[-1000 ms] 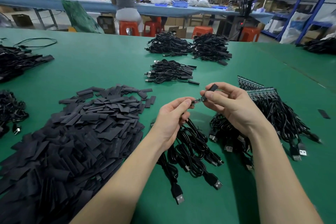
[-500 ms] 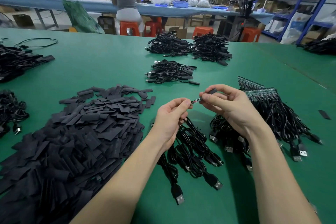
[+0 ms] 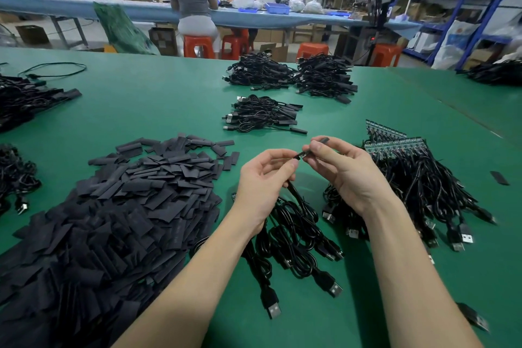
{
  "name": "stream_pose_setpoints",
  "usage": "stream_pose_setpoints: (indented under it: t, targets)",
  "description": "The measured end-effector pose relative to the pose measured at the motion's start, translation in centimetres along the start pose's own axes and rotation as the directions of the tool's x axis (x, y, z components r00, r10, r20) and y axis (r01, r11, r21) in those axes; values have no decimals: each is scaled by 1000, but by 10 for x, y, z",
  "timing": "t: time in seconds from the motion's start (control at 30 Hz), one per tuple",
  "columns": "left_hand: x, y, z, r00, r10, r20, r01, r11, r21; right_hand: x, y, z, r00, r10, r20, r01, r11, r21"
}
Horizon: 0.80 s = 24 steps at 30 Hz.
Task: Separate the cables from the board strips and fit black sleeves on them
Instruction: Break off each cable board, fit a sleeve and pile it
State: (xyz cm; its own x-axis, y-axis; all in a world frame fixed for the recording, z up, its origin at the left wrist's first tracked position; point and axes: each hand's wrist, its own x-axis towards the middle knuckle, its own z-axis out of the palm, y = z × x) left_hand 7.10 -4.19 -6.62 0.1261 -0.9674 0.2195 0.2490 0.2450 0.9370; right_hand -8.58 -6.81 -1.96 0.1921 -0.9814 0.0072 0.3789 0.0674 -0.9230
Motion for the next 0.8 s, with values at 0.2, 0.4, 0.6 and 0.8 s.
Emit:
stream_pose_setpoints:
  t: [0.2, 0.4, 0.6, 0.8]
  targets:
    - [-1, 0, 1, 999, 49, -25, -48, 999, 18, 2, 3, 2, 1000, 1, -26, -2, 999, -50]
    - [-3, -1, 1, 998, 39, -41, -39, 999, 2, 1, 5, 2, 1000, 15, 16, -13, 997, -77]
    - [-3, 2, 0, 999, 3, -33, -4, 999, -40, -1, 7, 0, 994, 68, 82, -55, 986, -155]
    - [-4, 4, 0, 999, -32, 4, 32, 991, -127, 1, 9, 8, 998, -52, 47, 58, 988, -145]
